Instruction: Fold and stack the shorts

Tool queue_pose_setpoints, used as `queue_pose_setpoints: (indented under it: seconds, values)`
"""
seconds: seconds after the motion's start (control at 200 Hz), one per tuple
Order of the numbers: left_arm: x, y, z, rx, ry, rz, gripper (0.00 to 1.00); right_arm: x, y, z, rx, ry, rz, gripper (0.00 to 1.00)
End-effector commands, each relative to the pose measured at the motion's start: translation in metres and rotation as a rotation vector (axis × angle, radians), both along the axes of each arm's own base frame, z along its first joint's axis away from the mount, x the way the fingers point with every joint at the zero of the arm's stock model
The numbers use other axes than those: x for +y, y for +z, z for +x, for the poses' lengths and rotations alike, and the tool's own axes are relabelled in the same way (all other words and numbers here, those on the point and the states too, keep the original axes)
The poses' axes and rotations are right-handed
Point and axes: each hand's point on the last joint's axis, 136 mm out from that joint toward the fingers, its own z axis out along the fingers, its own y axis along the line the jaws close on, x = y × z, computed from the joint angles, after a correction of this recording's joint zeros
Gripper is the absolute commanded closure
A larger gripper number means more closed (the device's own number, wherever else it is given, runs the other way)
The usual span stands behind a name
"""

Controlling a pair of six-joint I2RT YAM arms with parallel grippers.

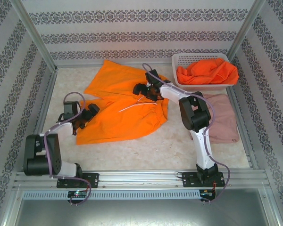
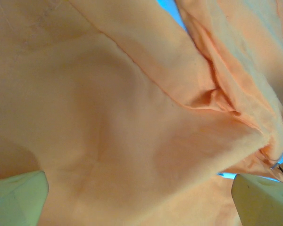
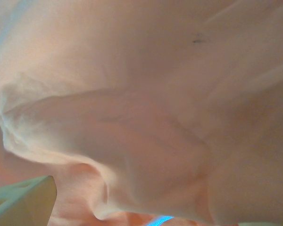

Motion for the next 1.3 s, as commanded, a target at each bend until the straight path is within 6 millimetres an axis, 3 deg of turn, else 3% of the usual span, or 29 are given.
queue_pose_setpoints:
  seconds: [0.0, 0.145, 0.275, 0.38, 0.485, 0.644, 0.889, 1.119, 1.294]
  values:
    - [0.010, 0.038, -0.016, -0.026, 0.020, 0.067, 0.00, 0.007, 0.035, 0.002, -0.061, 0.055, 0.037, 0.06]
    - [0.023, 0.055, -0.069, 0.038, 0.155, 0.097, 0.00, 0.008, 0.115, -0.010, -0.250, 0.141, 0.041, 0.05]
    - [0.023, 0.048, -0.115, 0.124, 0.257, 0.047, 0.04, 0.000, 0.183, -0.040, -0.443, 0.223, 0.022, 0.04]
    - [0.024, 0.030, -0.146, 0.240, 0.344, 0.011, 0.12, -0.006, 0.217, -0.074, -0.579, 0.318, -0.027, 0.03]
    - [0.030, 0.013, -0.168, 0.356, 0.413, 0.026, 0.21, -0.016, 0.233, -0.108, -0.683, 0.416, -0.092, 0.02]
    - [0.033, -0.007, -0.173, 0.451, 0.438, 0.043, 0.30, -0.041, 0.230, -0.148, -0.788, 0.530, -0.224, 0.02]
    - [0.027, -0.034, -0.148, 0.437, 0.430, -0.015, 0.33, -0.059, 0.200, -0.189, -0.842, 0.673, -0.379, 0.02]
    - [0.037, -0.039, -0.132, 0.419, 0.418, 0.042, 0.47, -0.077, 0.151, -0.207, -0.820, 0.873, -0.645, 0.05]
    - [0.042, -0.028, -0.114, 0.363, 0.381, 0.087, 0.71, -0.093, 0.106, -0.215, -0.769, 1.097, -0.900, 0.18]
